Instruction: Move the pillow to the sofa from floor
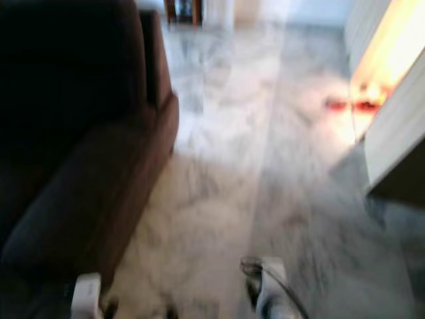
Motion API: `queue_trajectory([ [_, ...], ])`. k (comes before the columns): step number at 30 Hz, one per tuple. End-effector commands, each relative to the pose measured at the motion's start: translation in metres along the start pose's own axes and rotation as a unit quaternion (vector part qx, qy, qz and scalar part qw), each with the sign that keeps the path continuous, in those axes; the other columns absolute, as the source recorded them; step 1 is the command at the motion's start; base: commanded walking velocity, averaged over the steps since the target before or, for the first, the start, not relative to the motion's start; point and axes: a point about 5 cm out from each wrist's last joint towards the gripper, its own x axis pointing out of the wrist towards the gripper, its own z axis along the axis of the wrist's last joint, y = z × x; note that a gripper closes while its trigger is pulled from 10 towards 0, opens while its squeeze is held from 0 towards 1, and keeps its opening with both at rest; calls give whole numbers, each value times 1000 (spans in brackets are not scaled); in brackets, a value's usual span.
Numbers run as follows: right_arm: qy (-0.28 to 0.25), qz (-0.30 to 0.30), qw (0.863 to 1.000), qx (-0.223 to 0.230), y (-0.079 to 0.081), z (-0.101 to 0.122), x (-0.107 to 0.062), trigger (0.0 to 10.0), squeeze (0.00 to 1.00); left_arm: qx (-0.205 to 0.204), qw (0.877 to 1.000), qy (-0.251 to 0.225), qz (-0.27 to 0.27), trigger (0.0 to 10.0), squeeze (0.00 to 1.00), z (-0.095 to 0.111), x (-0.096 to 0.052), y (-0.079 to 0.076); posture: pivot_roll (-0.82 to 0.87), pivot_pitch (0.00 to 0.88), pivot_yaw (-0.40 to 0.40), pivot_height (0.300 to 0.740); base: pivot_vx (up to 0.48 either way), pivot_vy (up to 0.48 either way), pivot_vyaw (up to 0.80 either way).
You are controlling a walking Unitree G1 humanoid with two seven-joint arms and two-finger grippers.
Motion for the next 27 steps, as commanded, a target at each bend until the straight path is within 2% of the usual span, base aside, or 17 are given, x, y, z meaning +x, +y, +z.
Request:
queue_trajectory([
  [1, 25, -9, 1000, 5, -7, -16, -5, 10000, 0, -1, 1000, 14, 3, 10000, 0, -8, -2, -1, 96, 136, 13, 740, 0, 0, 0],
  [5, 23, -8, 999, 24, -7, -18, -5, 10000, 0, -3, 1000, 15, 0, 10000, 0, -7, 0, -9, 97, 135, 12, 740, 0, 0, 0],
  [9, 30, -12, 999, 24, -10, -20, -6, 10000, 0, -10, 1000, 18, -2, 10000, 0, -7, 1, -18, 98, 133, 12, 740, 0, 0, 0],
  [15, 35, -14, 999, 22, -12, -24, -8, 10000, 0, -9, 1000, 16, -2, 10000, 0, -4, 2, -21, 99, 122, 14, 740, 0, 148, 0],
  [20, 37, -14, 999, 22, -13, -25, -8, 10000, 0, -8, 1000, 9, 4, 10000, 0, 3, 3, -7, 99, 117, 16, 740, 0, 181, 0],
  [24, 38, -15, 999, 14, -13, -25, -8, 10000, 0, -9, 1000, 10, 14, 10000, 0, 1, -1, 18, 100, 112, 18, 740, 0, 303, 0],
  [25, 38, -15, 999, 14, -13, -25, -8, 10000, 0, -9, 1000, 10, 14, 10000, 0, 1, -1, 18, 100, 112, 18, 740, 0, 304, 0],
  [26, 33, -18, 999, 3, -14, -24, -8, 10000, 0, -10, 1000, 13, 19, 10000, 0, -3, -4, 28, 101, 109, 18, 740, 0, 300, 406],
  [27, 33, -18, 999, 0, -14, -24, -8, 10000, 0, -11, 1000, 15, 20, 10000, 0, -5, -6, 31, 101, 108, 18, 740, 0, 300, 606],
])
